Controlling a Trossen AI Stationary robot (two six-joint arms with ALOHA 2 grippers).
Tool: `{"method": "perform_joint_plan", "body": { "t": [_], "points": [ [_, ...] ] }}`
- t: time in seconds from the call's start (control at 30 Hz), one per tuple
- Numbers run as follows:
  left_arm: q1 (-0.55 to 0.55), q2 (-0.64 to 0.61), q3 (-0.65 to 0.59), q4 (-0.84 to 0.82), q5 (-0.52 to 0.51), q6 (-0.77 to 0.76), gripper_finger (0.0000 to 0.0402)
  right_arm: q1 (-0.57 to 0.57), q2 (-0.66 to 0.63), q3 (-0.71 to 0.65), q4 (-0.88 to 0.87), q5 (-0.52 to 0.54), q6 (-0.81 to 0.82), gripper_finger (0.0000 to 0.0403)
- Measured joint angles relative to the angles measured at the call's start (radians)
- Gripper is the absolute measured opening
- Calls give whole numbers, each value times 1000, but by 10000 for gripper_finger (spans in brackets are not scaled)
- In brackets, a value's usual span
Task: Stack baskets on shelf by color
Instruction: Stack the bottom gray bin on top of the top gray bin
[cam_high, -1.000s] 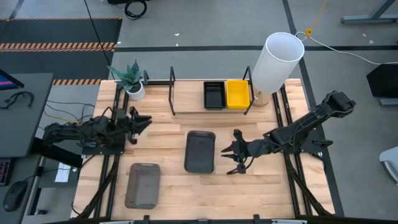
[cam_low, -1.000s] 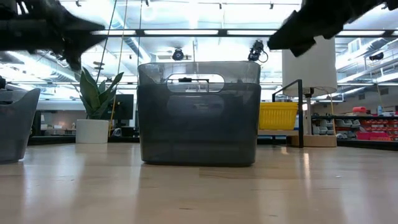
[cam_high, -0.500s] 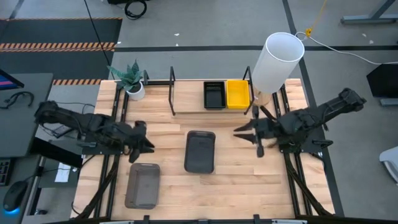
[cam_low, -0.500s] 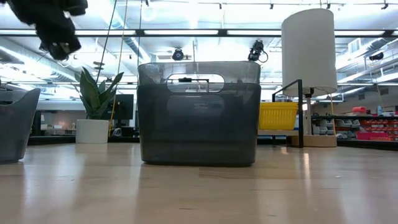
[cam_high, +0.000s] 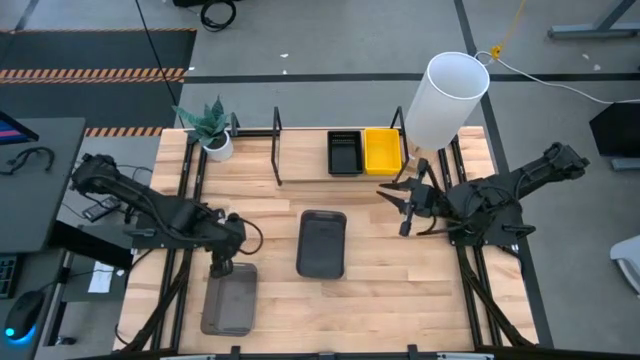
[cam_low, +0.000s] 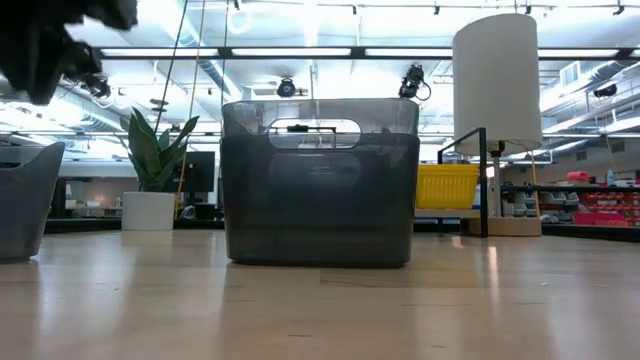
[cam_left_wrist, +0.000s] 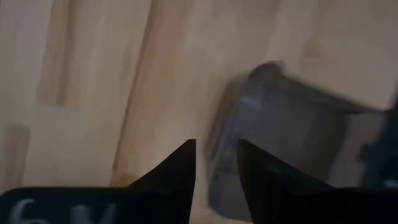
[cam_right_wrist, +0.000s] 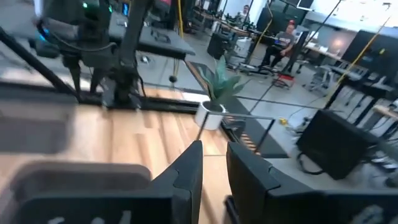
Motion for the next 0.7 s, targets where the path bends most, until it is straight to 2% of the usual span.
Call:
{"method": "perform_joint_plan", "body": {
  "t": [0.17, 0.2, 0.3, 0.37, 0.5, 0.7],
  "points": [
    [-3, 100, -1, -13, 8, 34, 171, -62, 22, -50, 40, -5, -84, 78],
    [-3, 113, -1, -13, 8, 50, 181, -78, 21, -73, 78, -26, -89, 77],
    [-3, 140, -1, -8, 10, 79, 206, -113, -14, -140, 114, -180, -15, 62],
    [-3, 146, -1, -3, 13, 80, 215, -109, -54, -187, 112, -220, 39, 41],
    [-2, 145, -1, 22, 54, 76, 216, -97, -149, -264, 115, -218, 79, 6],
    [-4, 145, -23, 80, 60, 59, 196, -77, -260, -331, 128, -287, 97, 17]
  ]
}}
